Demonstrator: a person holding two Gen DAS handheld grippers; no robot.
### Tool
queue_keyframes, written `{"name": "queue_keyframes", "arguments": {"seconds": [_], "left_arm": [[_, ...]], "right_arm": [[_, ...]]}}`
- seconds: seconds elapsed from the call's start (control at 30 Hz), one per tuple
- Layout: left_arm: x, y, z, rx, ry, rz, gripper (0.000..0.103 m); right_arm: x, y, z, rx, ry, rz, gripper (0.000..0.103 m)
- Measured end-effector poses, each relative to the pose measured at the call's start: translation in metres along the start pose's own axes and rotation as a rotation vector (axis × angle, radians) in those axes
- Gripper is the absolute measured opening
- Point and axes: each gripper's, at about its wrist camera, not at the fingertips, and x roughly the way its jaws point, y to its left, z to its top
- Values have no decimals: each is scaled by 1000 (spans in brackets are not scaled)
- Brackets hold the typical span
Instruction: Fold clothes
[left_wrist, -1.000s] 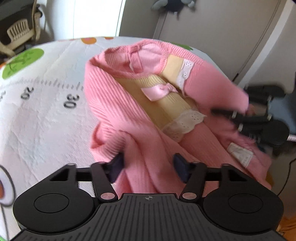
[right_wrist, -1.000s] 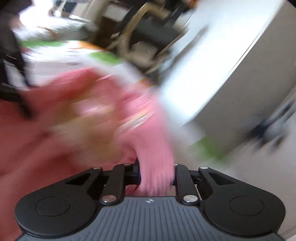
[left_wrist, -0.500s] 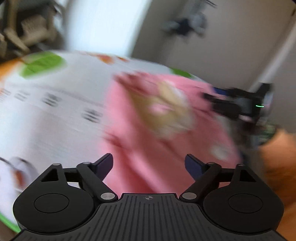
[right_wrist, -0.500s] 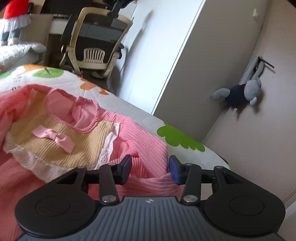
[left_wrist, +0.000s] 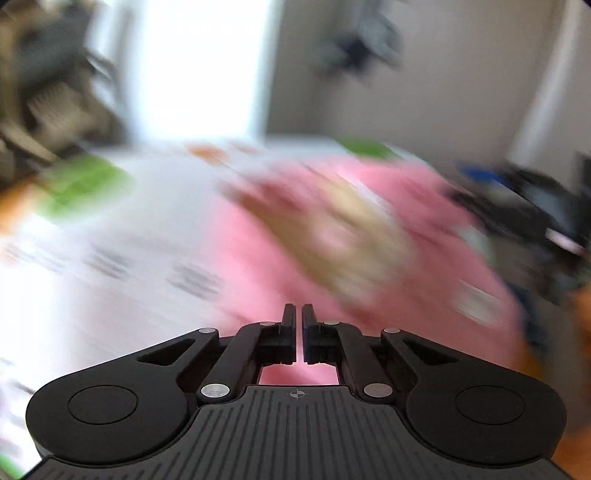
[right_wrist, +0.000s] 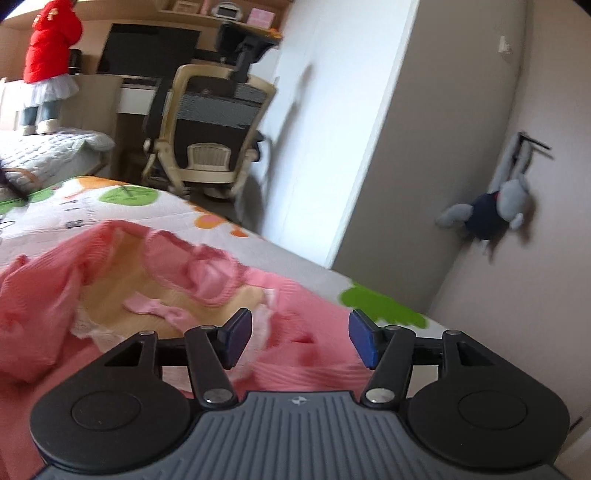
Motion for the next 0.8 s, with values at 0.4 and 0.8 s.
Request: {"name": "queue_keyframes", "arguments": {"seconds": [0.4,0.8], "left_arm": [[3,49,-34,-100,71,-26,23],[39,36,-57,-85,100,-157,56]], "right_arm": [[28,57,23,205,289,643,53],[13,126,20,31,413,697,14]]}}
